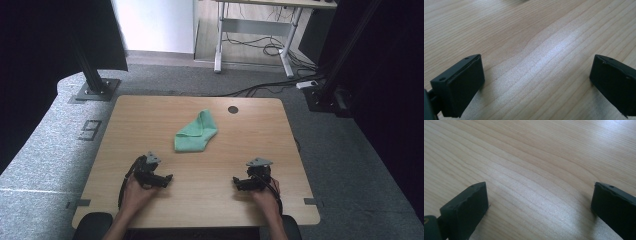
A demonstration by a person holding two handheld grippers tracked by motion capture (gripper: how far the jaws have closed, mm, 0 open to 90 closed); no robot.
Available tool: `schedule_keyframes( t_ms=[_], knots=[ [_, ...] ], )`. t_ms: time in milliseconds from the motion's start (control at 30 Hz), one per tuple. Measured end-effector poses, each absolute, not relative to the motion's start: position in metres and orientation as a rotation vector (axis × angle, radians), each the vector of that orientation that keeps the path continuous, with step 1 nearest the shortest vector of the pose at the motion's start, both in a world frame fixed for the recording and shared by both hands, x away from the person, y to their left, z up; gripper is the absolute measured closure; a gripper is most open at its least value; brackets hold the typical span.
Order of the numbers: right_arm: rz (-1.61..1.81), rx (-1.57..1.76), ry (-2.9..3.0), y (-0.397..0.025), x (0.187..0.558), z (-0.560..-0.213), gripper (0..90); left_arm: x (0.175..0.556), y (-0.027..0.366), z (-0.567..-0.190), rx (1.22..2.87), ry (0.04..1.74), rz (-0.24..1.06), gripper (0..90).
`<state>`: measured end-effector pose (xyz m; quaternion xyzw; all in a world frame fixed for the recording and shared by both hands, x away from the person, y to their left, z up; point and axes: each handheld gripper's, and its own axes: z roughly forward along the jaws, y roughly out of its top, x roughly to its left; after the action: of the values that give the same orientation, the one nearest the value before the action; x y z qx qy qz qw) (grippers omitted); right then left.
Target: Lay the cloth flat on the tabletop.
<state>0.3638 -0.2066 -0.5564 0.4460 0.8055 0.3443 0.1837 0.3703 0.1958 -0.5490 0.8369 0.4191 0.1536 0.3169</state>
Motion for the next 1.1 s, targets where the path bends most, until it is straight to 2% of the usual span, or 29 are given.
schedule_keyframes(
  t_ms=[533, 733, 867, 1100],
  knots=[
    [0.96, 1.27, 2.265, -0.204, 0.366, -0.557, 0.0, 0.372, 0.194, -0.549, 2.204, 1.096, 0.402, 0.0],
    [0.958, 1.274, 2.261, -0.204, 0.366, -0.557, 0.0, 0.374, 0.194, -0.548, 2.19, 1.094, 0.392, 1.8],
    [0.957, 1.279, 2.257, -0.203, 0.366, -0.557, 0.0, 0.378, 0.189, -0.546, 2.171, 1.08, 0.335, 5.4],
    [0.954, 1.284, 2.254, -0.203, 0.366, -0.556, 0.0, 0.386, 0.179, -0.538, 2.18, 1.043, 0.334, 7.6]
  ],
)
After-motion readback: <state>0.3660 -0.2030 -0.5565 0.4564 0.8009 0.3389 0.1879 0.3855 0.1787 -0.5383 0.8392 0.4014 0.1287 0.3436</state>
